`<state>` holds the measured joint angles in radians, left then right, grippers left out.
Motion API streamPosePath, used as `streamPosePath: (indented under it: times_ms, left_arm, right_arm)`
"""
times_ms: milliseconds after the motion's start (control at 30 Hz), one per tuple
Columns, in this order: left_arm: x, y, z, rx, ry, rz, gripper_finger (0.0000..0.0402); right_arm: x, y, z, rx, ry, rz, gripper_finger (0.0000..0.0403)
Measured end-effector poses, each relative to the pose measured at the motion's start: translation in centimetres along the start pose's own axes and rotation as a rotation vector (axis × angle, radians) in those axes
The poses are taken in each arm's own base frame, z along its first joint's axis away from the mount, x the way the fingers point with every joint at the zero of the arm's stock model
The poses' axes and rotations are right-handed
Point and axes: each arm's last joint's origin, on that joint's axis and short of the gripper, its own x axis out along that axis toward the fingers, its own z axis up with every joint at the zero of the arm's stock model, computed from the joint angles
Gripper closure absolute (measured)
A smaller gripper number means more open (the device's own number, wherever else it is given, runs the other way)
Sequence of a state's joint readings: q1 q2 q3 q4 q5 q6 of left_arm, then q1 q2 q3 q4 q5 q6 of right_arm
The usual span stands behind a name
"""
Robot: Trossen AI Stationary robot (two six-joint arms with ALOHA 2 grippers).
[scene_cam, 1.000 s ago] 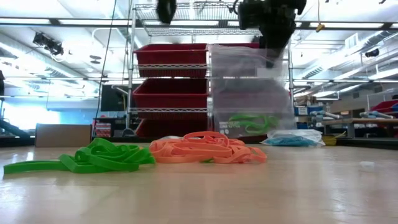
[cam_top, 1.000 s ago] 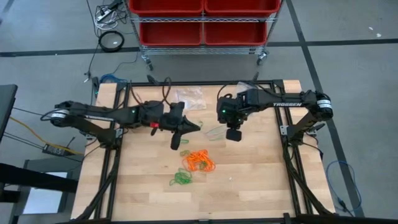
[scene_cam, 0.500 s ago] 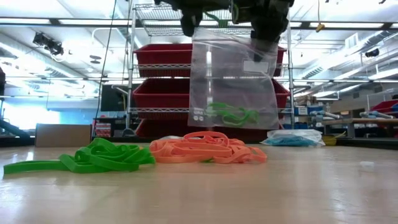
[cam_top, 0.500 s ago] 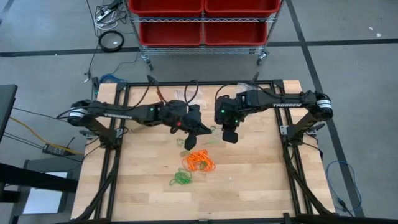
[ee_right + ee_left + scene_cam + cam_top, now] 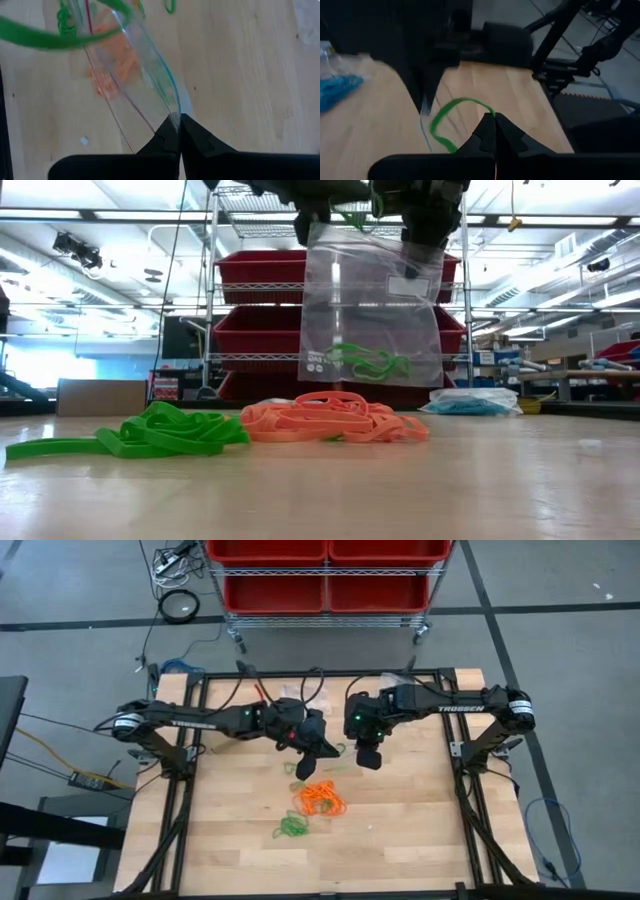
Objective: Sort rubber bands
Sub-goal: Put the green rubber band into the transparent zip bag
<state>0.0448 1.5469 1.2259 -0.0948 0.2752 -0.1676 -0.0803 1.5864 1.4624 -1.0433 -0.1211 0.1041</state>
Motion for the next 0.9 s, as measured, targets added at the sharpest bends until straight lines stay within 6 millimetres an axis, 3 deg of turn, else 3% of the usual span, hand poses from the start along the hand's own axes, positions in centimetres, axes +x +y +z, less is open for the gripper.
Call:
streamPosePath:
  times_ms: [267, 900]
  left_arm:
    - [1.6, 0.6, -1.1, -0.035, 0.055, -0.031, 0.0401]
    - [1.7, 0.4, -1.1, -0.041, 0.059, -0.104, 0.0398]
  right_arm:
    - [0.0, 0.0, 0.0, 0.004, -0.002, 0.002, 0.0403]
    - [0.0, 0.0, 0.0, 0.004, -0.002, 0.004, 0.0403]
